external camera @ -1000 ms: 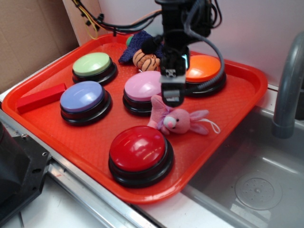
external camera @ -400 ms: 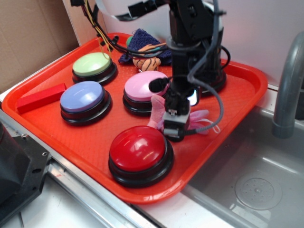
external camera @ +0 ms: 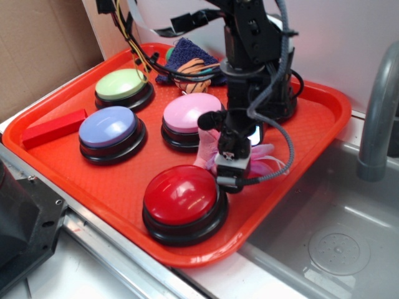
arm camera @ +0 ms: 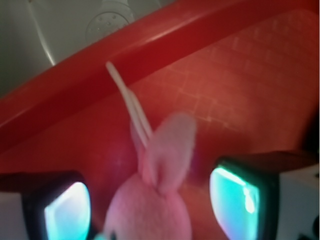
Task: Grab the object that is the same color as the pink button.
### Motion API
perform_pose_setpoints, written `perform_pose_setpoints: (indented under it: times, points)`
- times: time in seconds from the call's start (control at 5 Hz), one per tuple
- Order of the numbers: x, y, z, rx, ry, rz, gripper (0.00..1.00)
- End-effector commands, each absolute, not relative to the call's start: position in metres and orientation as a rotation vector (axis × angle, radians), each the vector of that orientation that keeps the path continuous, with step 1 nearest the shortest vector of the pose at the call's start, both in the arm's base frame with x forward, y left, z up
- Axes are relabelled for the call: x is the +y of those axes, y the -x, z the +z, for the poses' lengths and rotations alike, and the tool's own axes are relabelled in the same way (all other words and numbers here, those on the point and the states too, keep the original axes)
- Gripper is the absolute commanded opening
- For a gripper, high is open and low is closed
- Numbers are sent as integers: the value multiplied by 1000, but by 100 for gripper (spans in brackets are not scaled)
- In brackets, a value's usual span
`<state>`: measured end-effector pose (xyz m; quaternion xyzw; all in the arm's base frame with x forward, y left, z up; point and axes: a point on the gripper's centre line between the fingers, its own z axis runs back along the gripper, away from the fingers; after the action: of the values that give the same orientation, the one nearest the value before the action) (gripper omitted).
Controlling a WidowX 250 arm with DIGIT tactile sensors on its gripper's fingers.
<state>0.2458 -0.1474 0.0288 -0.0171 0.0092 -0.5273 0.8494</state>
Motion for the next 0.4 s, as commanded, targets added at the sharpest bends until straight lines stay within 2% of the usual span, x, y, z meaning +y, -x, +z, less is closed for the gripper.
perform_pose_setpoints:
  times: [0.0, 0.2]
  points:
    - [-144, -242, 26, 19, 32, -1079, 4]
    - [-143, -243, 26, 21, 32, -1059, 0]
